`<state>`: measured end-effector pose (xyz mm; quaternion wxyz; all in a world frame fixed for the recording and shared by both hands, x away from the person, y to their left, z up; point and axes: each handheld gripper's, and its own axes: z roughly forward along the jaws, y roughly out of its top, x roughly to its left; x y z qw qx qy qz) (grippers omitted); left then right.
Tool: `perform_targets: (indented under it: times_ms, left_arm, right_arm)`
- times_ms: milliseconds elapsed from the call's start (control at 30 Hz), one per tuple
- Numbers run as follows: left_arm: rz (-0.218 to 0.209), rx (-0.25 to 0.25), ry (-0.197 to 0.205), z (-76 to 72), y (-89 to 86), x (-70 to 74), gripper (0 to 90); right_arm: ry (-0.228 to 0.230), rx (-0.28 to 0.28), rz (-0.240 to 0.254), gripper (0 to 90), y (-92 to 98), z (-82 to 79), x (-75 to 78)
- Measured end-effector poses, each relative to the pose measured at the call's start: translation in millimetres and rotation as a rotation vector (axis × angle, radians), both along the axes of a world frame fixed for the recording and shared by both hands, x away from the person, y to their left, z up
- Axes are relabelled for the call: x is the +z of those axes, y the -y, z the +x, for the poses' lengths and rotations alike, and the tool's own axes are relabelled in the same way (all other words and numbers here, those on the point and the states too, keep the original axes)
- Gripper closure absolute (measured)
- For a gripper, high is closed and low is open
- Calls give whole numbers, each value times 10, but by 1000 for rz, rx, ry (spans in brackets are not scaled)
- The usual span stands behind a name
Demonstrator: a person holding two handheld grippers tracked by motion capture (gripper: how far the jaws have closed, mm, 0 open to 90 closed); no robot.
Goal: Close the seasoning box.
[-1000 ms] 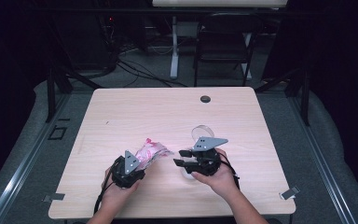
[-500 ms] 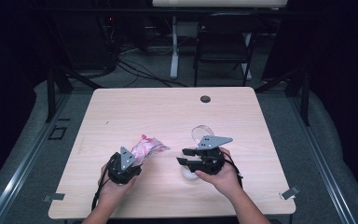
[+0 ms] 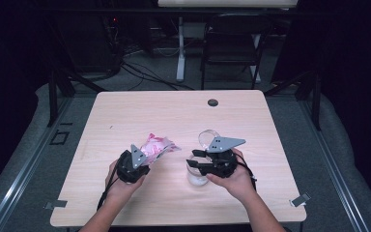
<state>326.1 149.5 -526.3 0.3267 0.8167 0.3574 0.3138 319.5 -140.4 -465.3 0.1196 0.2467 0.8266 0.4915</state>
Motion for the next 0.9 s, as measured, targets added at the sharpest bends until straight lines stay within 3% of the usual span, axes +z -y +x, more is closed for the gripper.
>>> perform_targets:
  times_ms: [167,200,500,900]
  left_arm:
    - [6,-17,7,67,103,51,594]
    - [24,-25,10,77,120,62,595]
    - [56,-67,40,101,280,92,594]
    - [69,-78,33,89,333,65,595]
  right_arm:
    - [28,38,-32,549,11,7,130]
    - [39,38,-38,540,11,13,158]
    - [119,63,-45,512,-64,64,323]
    - [191,85,-39,507,-92,11,381]
